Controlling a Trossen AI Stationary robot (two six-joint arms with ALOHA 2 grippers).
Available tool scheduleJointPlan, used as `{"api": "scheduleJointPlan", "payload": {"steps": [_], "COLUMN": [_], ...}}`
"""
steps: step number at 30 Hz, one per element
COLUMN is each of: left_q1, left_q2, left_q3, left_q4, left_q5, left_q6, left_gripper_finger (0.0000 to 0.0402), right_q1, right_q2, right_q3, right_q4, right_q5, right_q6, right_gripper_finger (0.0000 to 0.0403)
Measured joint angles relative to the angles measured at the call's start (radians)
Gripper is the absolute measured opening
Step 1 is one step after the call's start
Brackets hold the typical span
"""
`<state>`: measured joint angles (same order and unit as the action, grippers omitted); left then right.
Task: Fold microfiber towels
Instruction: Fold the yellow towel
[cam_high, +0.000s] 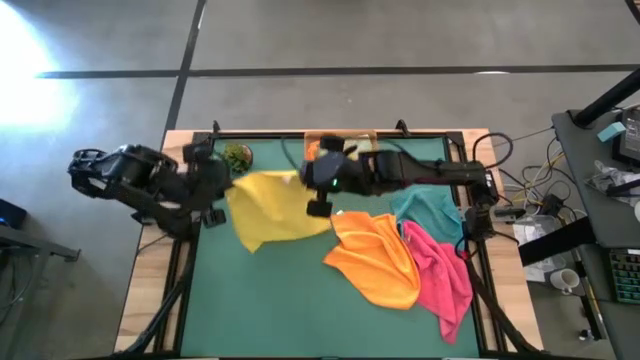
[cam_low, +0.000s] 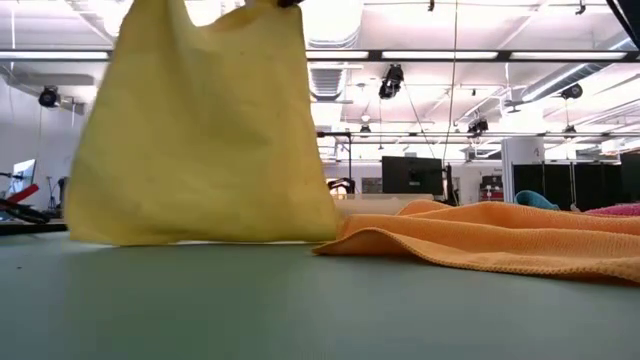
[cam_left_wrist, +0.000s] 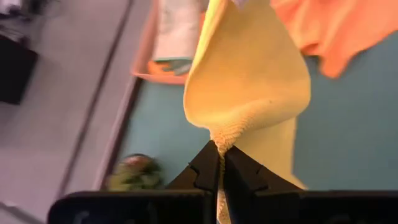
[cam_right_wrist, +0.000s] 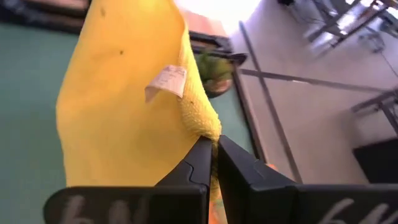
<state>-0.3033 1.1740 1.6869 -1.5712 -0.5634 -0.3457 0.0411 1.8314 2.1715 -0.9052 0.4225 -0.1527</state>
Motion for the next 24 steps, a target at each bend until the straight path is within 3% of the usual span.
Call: {"api": "scheduleJointPlan", "payload": {"steps": [8, 14, 18, 24], "left_q1": [0.206, 0.243, 0.243, 0.241], "left_q2": [-0.033, -0.033, -0.038, -0.044], "left_q3": [0.035, 0.068, 0.069, 0.064], "left_q4": [-0.001, 0.0, 0.0, 0.0], "left_q5": [-0.092, -0.113, 0.02, 0.372], "left_q6": [0.271, 0.356, 0.351, 0.193], "left_gripper_finger": [0.0, 0.0, 0.0, 0.0], "right_q1": [-0.052, -0.031, 0.01, 0.057], "right_q2": [-0.053, -0.065, -0.065, -0.065], "right_q3": [0.0, 0.0, -0.007, -0.035], "right_q4": [0.057, 0.038, 0.03, -0.002], "right_q5": [-0.001, -0.01, -0.015, -0.118], "right_q6": [0.001, 0.111, 0.227, 0.443], "right_gripper_finger": [0.0011, 0.0011, 0.0011, 0.0011]}}
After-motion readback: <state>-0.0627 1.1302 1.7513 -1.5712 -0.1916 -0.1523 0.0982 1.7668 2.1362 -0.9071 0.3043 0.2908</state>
